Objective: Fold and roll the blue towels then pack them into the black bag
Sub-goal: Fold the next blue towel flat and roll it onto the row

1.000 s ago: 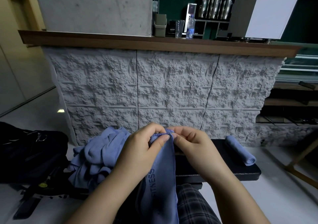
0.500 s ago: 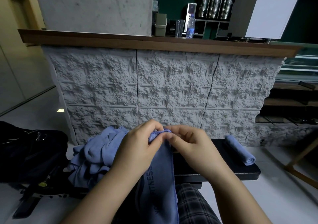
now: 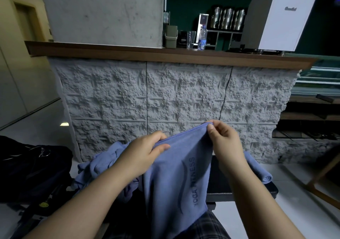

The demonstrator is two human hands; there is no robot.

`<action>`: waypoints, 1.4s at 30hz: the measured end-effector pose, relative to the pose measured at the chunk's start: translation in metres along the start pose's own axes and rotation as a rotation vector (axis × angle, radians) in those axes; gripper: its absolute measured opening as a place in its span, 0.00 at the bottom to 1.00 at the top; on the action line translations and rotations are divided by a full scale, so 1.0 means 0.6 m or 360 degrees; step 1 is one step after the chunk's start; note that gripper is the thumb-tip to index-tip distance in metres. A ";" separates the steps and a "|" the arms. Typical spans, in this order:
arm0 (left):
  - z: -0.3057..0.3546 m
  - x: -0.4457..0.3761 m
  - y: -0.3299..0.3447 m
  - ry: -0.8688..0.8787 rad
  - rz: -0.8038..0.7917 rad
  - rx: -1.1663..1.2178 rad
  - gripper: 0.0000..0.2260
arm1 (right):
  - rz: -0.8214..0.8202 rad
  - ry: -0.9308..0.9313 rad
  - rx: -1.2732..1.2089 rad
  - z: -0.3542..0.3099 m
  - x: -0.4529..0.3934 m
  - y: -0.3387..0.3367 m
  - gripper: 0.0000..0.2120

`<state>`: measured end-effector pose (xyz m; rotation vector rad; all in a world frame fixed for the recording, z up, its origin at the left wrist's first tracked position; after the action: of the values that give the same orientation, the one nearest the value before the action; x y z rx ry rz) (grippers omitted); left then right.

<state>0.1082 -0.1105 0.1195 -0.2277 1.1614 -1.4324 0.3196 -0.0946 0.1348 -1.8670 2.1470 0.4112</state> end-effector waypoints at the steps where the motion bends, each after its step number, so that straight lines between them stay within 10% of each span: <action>1: -0.008 -0.003 -0.005 -0.0015 -0.0039 -0.0052 0.13 | 0.0043 0.0001 0.0007 0.001 -0.008 -0.010 0.11; 15: -0.085 -0.008 -0.130 0.0160 -0.0221 -0.0881 0.22 | 0.0362 0.0034 0.0532 0.012 -0.062 -0.122 0.07; 23: -0.069 -0.015 -0.144 -0.0240 0.0435 -0.0823 0.09 | 0.0362 -0.0092 0.0602 -0.003 -0.052 -0.105 0.07; 36: -0.095 -0.014 -0.156 -0.0339 0.0630 -0.0903 0.05 | 0.0339 -0.0111 0.0695 -0.015 -0.041 -0.097 0.07; 42: -0.129 -0.001 -0.153 -0.0647 0.0469 -0.0175 0.11 | 0.0288 0.0124 0.0678 0.029 -0.041 -0.095 0.11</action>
<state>-0.0066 -0.0913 0.1502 -0.3886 0.8951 -1.0068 0.3794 -0.0732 0.1259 -1.4825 2.2431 -0.0860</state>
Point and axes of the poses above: each hand's wrist, its own x-axis away from the middle knuckle, its own y-axis out of the palm, z = x × y, the point moved 3 cm from there along -x, towards the middle knuckle, and after that the axes turned 3 degrees about -x, right-handed, at the moved point
